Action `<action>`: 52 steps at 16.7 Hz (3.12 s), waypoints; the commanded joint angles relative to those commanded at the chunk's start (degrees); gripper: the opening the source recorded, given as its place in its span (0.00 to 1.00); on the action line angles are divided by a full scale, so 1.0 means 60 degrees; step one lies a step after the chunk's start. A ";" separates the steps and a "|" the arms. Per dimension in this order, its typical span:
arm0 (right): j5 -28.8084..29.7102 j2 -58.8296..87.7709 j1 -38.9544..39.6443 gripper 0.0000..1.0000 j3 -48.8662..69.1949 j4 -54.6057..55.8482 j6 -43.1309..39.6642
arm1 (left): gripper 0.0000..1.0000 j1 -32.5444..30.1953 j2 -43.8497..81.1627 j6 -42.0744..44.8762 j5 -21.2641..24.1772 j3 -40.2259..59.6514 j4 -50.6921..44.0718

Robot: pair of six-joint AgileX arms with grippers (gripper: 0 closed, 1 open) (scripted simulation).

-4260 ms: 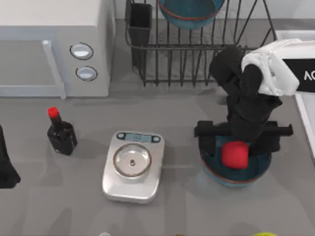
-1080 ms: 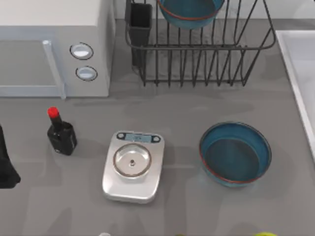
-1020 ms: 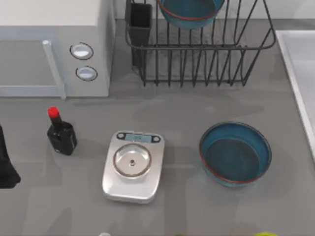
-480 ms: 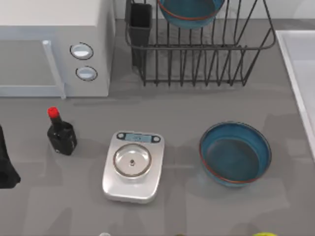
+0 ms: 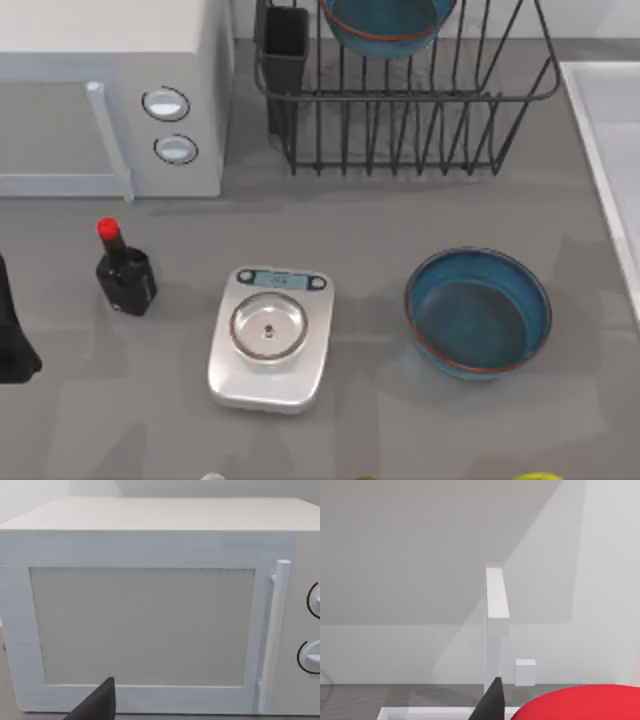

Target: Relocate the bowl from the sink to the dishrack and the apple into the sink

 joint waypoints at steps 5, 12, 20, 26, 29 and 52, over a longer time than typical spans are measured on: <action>-0.0005 0.1225 -0.0028 0.00 -0.0157 0.1398 -0.0009 | 1.00 0.0000 0.0000 0.0000 0.0000 0.0000 0.0000; 0.0023 0.4549 -0.0066 0.00 -0.0642 0.5225 -0.0035 | 1.00 0.0000 0.0000 0.0000 0.0000 0.0000 0.0000; 0.0081 0.6846 -0.0055 0.00 -0.1039 0.7915 -0.0055 | 1.00 0.0000 0.0000 0.0000 0.0000 0.0000 0.0000; 0.0081 0.6846 -0.0055 0.15 -0.1039 0.7915 -0.0055 | 1.00 0.0000 0.0000 0.0000 0.0000 0.0000 0.0000; 0.0081 0.6846 -0.0055 0.38 -0.1039 0.7915 -0.0055 | 1.00 0.0000 0.0000 0.0000 0.0000 0.0000 0.0000; 0.0322 0.5876 0.0164 1.00 -0.1255 0.7135 -0.0063 | 1.00 0.0000 0.0000 0.0000 0.0000 0.0000 0.0000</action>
